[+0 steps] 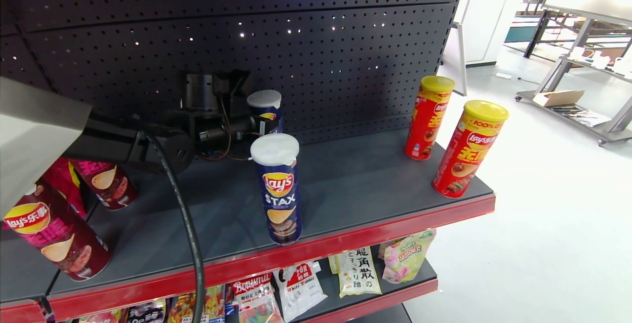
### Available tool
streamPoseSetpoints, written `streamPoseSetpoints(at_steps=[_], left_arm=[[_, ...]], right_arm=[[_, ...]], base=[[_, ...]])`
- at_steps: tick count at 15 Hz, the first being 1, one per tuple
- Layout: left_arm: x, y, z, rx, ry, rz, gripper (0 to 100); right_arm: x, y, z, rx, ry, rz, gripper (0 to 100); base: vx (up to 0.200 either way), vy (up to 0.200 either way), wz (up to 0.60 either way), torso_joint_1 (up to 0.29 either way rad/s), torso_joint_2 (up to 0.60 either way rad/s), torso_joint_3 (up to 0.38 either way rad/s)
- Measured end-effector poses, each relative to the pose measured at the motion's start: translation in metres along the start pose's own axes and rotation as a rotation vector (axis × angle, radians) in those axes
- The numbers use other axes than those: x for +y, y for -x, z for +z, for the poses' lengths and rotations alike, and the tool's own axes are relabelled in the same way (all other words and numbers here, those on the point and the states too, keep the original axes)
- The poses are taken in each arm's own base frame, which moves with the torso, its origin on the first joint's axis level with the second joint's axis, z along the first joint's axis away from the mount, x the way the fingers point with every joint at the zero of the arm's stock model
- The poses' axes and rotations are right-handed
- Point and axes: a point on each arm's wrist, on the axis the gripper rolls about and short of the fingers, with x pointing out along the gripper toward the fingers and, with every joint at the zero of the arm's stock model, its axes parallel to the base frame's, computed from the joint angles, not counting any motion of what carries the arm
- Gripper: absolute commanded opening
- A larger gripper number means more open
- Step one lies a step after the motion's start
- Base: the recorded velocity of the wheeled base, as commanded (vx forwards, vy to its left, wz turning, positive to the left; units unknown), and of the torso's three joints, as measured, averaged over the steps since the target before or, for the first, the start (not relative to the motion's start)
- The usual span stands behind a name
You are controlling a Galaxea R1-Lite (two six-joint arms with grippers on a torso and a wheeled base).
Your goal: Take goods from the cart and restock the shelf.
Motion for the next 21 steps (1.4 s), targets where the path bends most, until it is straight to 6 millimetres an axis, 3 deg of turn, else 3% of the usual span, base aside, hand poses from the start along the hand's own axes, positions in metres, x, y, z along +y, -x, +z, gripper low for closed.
streamPoseSetpoints(at_steps=[14,15,21], left_arm=[[-0.003,0.0007,-0.001,0.005,0.001,-0.007,0],[-0.003,0.0007,-0.0015,0.006,0.001,-0.007,100],[-0.0041,0.0007,-0.003,0.011,0.003,-0.008,100]], right_arm=[[0.0,0.0,-0.0002,0.001,0.0,0.0,100],[0.0,0.0,0.0,0.0,0.0,0.0,100],[0.0,0.0,0.0,0.0,0.0,0.0,100]], base=[[0.0,0.0,0.0,0.0,0.0,0.0],[0.0,0.0,0.0,0.0,0.0,0.0],[0.0,0.0,0.0,0.0,0.0,0.0]])
